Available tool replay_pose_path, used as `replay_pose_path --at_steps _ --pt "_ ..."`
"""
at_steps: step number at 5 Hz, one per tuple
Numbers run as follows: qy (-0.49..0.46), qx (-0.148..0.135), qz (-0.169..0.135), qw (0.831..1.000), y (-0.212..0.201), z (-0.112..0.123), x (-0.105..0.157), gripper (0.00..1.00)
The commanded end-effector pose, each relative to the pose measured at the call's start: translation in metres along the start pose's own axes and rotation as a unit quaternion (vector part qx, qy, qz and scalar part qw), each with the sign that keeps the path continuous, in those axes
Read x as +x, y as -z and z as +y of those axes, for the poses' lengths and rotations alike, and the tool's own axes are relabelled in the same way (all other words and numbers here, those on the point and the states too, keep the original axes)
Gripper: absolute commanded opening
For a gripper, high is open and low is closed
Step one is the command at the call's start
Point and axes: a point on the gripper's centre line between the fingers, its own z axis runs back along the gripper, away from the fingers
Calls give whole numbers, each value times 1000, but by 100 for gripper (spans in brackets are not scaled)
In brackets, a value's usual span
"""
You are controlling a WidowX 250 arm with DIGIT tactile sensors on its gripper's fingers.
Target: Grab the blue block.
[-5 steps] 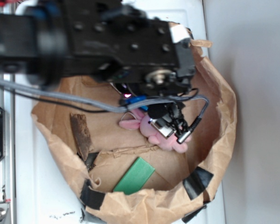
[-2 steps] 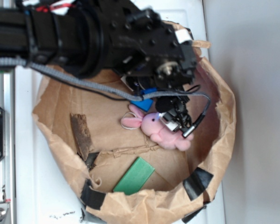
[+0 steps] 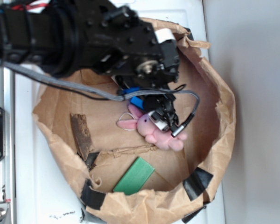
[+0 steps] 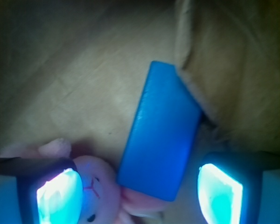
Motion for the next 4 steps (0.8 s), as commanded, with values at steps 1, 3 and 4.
replay_pose_path --at_steps 1,3,4 --pt "4 -28 20 999 -33 4 -8 100" --pt "-55 -38 -29 997 -22 -1 -3 100" --pt "-64 -42 -37 996 -31 -1 -8 100"
